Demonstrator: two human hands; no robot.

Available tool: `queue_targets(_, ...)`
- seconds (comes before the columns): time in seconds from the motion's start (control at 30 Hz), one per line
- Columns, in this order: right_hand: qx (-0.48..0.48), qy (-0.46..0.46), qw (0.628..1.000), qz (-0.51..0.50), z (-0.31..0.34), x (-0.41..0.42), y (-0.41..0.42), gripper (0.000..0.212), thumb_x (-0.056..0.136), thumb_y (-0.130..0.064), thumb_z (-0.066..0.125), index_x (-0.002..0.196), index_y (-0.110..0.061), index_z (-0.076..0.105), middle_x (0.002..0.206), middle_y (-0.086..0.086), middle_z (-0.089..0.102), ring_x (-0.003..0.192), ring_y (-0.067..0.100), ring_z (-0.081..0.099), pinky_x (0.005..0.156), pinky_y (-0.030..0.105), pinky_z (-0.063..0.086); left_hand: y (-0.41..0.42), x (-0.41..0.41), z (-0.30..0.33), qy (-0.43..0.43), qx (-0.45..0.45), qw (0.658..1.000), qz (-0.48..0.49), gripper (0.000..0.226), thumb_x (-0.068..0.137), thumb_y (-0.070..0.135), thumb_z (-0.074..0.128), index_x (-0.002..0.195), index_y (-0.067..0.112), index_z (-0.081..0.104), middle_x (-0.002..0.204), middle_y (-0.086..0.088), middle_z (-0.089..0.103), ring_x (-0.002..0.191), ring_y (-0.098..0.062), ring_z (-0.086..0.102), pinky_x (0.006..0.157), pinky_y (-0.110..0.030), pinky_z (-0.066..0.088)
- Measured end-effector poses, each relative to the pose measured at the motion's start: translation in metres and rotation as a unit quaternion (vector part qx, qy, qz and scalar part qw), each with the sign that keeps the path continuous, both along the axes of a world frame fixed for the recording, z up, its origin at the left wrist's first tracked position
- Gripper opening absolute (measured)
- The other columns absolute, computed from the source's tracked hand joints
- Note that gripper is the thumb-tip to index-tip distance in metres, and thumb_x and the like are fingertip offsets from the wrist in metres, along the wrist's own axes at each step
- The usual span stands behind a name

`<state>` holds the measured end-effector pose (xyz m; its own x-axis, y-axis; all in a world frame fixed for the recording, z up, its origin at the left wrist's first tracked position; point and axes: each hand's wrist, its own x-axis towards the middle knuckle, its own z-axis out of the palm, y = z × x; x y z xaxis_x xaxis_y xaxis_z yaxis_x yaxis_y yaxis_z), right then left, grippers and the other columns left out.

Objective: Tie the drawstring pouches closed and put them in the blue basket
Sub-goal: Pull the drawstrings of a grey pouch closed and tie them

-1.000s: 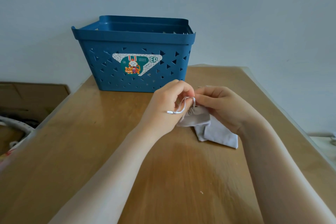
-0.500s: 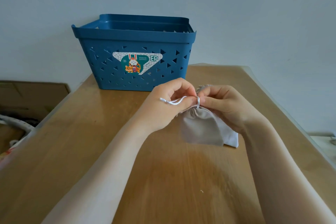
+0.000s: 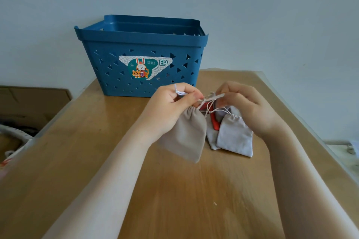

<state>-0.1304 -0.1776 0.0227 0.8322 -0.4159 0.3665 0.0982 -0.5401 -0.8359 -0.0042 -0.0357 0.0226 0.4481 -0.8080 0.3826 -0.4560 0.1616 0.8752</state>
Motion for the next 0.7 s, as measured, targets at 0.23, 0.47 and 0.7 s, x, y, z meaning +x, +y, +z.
queue_targets(0.23, 0.458, -0.163, 0.864, 0.13, 0.001, 0.01, 0.018, 0.044, 0.084, -0.03, 0.046, 0.042, -0.02, 0.049, 0.071, -0.002, 0.066, 0.069, 0.013, 0.062, 0.068, 0.023, 0.051, -0.001, 0.007, -0.004, -0.012, -0.017, 0.999, 0.045, 0.021, 0.092, 0.026, 0.058, 0.075, 0.024, 0.069, 0.071, 0.013, 0.067, 0.07, -0.001, 0.058, 0.069, -0.019, 0.042)
queue_targets(0.47, 0.545, -0.187, 0.813, 0.084, -0.001, 0.019, 0.023, 0.04, 0.09, -0.037, 0.041, 0.058, -0.018, 0.055, 0.054, -0.006, 0.045, 0.058, 0.011, 0.054, 0.065, 0.021, 0.047, 0.0, 0.014, -0.009, 0.044, 0.006, 0.996, 0.077, 0.046, 0.101, 0.029, 0.037, 0.059, 0.009, 0.037, 0.058, -0.006, 0.04, 0.059, -0.018, 0.036, 0.061, -0.03, 0.031)
queue_targets(0.7, 0.35, -0.034, 0.934, -0.066, -0.002, 0.015, 0.018, 0.037, 0.097, -0.034, 0.044, 0.076, -0.01, 0.063, 0.056, -0.005, 0.033, 0.046, 0.007, 0.03, 0.039, 0.017, 0.022, -0.005, 0.011, -0.015, 0.019, 0.093, 0.994, 0.061, 0.049, 0.101, 0.035, 0.033, 0.056, 0.017, 0.035, 0.053, 0.001, 0.039, 0.058, -0.016, 0.038, 0.065, -0.033, 0.033)
